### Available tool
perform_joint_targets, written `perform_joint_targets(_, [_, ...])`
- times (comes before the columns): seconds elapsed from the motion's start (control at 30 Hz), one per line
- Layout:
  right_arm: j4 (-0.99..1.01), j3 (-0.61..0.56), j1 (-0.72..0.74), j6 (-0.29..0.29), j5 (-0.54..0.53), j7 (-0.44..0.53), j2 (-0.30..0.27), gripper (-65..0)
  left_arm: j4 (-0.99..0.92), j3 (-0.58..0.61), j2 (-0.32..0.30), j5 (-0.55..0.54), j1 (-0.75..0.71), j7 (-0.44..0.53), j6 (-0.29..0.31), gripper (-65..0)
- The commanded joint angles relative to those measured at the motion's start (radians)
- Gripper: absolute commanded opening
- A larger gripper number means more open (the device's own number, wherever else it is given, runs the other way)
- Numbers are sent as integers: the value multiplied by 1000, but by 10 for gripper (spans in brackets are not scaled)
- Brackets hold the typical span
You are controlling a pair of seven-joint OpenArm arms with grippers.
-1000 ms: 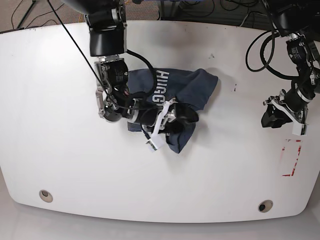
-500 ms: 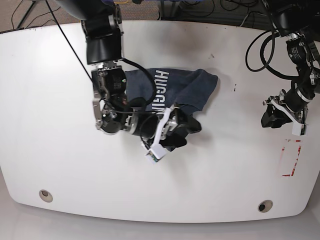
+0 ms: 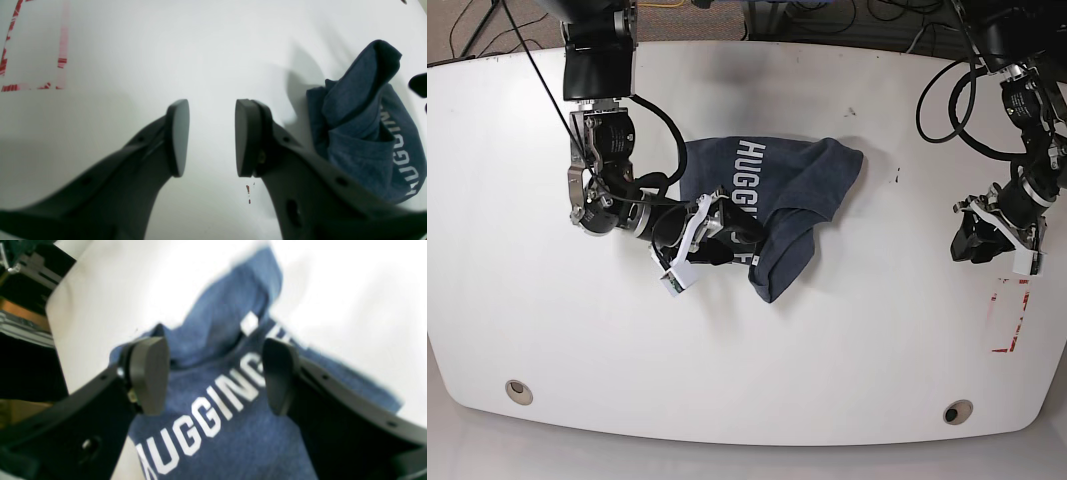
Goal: Layout the t-shirt on the table in an organized manner, then fold the t-shirt properly
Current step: 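Bring the left gripper back and grasp the bundle's edge opposite the right gripper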
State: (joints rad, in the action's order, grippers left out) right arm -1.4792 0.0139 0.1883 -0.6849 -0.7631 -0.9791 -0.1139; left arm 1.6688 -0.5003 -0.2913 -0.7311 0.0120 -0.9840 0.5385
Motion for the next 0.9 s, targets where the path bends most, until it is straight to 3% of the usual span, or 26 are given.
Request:
perform_joint_targets(0.0, [28,5,38,-9,-32,62,-2,-236,17,-4,-16,-18,15,20,4,-439])
perform_joint_targets(0.13, [120,5,60,-9,-32,93,3,-235,17,-4,-16,-18,-2,20,4,-439])
perform_joint_targets(0.47, [303,4,136,-13,-34,148,84,-235,17,-4,-16,-18,-16,20,4,-439])
perform_joint_targets(0.87, [242,-75,136,-11,-42,144,191,-239,17,-7,-16,-22,-16,20,4,-439])
